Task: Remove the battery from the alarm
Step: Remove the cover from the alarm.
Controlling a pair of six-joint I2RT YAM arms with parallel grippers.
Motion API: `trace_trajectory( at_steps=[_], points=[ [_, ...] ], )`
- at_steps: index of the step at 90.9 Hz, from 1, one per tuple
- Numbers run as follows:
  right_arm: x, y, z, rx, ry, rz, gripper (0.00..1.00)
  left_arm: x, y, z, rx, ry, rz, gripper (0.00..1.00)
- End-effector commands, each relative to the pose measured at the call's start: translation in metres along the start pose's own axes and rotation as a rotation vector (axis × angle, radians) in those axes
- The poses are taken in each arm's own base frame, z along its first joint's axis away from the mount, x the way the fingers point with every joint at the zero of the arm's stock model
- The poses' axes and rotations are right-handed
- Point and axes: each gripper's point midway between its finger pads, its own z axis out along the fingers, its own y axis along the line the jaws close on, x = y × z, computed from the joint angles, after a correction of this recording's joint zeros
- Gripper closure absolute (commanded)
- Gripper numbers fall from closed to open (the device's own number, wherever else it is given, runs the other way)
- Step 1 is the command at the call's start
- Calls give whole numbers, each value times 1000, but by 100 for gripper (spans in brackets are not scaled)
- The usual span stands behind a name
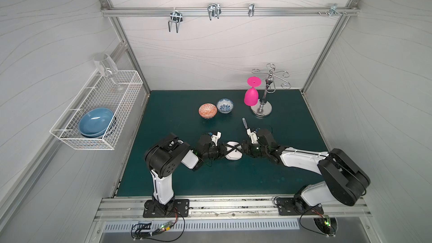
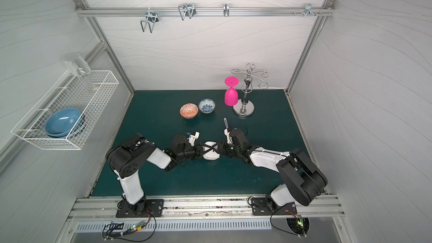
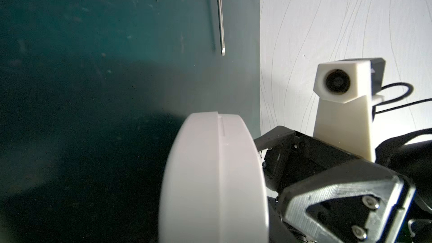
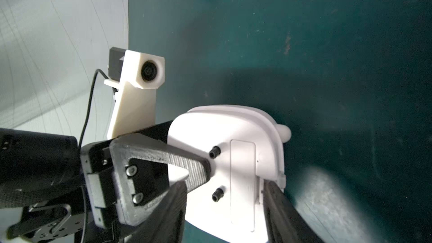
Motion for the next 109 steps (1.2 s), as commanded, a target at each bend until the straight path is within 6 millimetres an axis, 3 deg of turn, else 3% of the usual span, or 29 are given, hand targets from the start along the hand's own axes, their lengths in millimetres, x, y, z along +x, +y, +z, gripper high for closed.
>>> trace_trajectory(
  at_steps=[1, 19, 34, 47, 66, 79, 85, 96, 109],
  points=[
    [10, 70, -4, -268, 97, -48, 44, 2, 5, 2, -38, -13, 41, 85],
    [5, 88, -12, -345, 75, -67, 44, 1, 4, -1, -58, -18, 61, 85],
    [5, 86, -14, -338, 63, -69, 43, 1, 5, -4, -76, -26, 72, 85],
    [7, 54, -15, -198, 53, -45, 42, 0, 6, -6, -87, -30, 76, 81],
    [9, -9, -31, 61, 40, -11, 40, 0, 15, -10, -141, -33, 76, 64],
    [10, -24, -46, 151, 34, -70, 33, -2, 21, -13, -174, -40, 70, 52],
    [11, -25, -51, 170, 38, -109, 27, -2, 20, -15, -181, -39, 78, 54],
    [12, -26, -56, 193, 46, -149, 26, -3, 8, -16, -172, -29, 109, 65],
    [8, -37, -63, 269, 23, -175, 26, 3, -5, -23, -323, -2, 268, 74]
  ],
)
